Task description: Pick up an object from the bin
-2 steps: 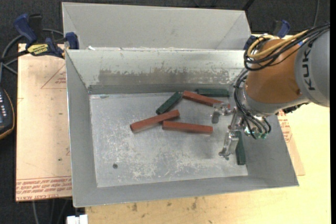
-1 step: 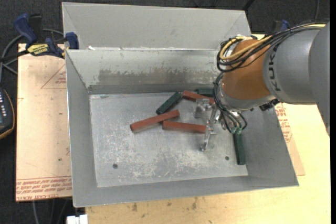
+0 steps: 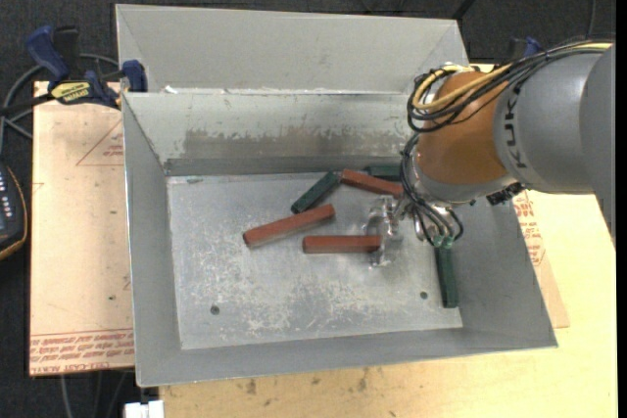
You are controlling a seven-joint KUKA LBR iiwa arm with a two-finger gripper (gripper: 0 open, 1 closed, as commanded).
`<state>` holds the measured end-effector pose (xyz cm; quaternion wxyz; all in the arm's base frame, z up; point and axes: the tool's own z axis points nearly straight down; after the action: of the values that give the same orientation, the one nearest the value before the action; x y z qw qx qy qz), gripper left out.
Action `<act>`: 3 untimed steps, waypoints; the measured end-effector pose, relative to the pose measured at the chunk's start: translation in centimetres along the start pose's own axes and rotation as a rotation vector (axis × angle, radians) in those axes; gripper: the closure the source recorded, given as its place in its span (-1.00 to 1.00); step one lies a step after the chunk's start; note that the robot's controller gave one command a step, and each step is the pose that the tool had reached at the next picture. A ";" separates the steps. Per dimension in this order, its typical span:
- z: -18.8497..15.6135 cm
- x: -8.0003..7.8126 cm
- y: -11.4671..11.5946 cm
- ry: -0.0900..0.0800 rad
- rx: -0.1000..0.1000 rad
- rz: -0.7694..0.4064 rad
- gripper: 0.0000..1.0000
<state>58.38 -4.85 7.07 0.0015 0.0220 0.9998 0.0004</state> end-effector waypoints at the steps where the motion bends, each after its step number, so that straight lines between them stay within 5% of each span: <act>1: -2.8 -2.9 -0.9 -0.002 0.000 -0.580 1.00; 2: -0.3 -6.0 -4.2 -0.002 0.001 -0.545 1.00; 3: -12.6 -6.1 -5.3 -0.010 0.004 -0.542 1.00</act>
Offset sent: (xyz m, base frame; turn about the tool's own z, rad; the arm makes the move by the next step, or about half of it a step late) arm 0.0268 -0.0104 0.0280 -0.5828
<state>64.22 -10.47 19.65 0.0062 -0.2465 0.9691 -0.0023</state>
